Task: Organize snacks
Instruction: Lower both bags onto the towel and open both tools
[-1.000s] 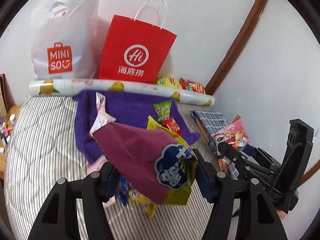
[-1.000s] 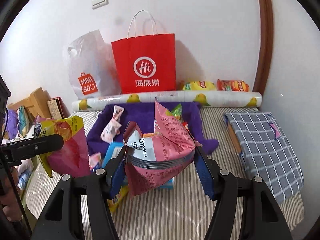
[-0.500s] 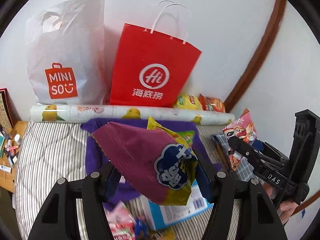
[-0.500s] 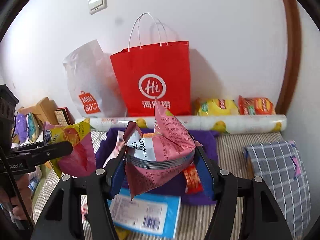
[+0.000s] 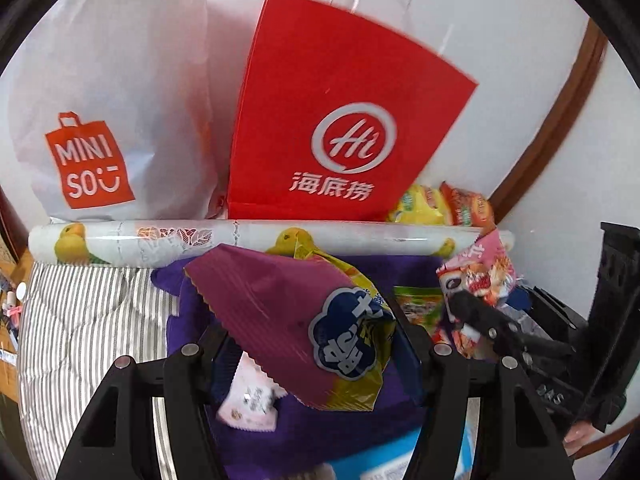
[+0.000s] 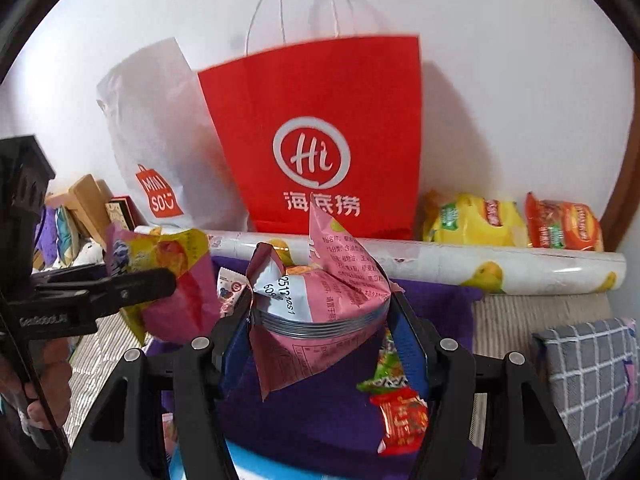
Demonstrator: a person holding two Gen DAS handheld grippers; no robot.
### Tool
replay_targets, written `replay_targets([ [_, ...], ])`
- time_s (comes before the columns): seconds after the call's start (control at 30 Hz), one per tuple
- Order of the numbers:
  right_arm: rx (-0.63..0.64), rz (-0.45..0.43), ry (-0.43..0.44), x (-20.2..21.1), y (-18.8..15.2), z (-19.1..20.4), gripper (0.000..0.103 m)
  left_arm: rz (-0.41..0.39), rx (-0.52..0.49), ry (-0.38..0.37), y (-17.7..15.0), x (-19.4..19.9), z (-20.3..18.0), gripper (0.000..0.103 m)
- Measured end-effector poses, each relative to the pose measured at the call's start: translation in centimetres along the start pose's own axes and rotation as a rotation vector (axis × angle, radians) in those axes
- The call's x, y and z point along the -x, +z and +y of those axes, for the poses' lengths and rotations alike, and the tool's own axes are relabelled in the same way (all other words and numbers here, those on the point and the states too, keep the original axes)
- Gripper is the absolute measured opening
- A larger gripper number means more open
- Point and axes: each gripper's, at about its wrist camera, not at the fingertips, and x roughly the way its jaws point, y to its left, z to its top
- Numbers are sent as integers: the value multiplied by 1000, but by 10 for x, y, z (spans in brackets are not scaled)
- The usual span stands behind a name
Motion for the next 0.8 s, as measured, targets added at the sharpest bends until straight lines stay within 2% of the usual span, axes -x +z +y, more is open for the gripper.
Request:
replay_targets([
  [0.07, 3, 11, 0, -10, -1, -4, 63, 15, 4, 30, 1, -15, 4, 63],
  [0.13, -4, 39, -7, -22, -2, -8, 63, 23, 10, 22, 0, -27, 8, 63],
  [0.2, 8, 70, 30, -32, -5, -10, 63, 33, 22, -4, -3, -38, 13, 63],
  [0.3, 19, 119, 45, -45, -12, -11, 63, 82, 7, 8, -7, -53, 17, 63],
  [0.57, 72, 217, 47, -67, -27, -4, 63, 101, -2, 21, -12, -63, 22, 63],
  [0.8, 117, 260, 48, -78, -38, 5, 63, 111, -22, 17, -16, -72, 16, 63],
])
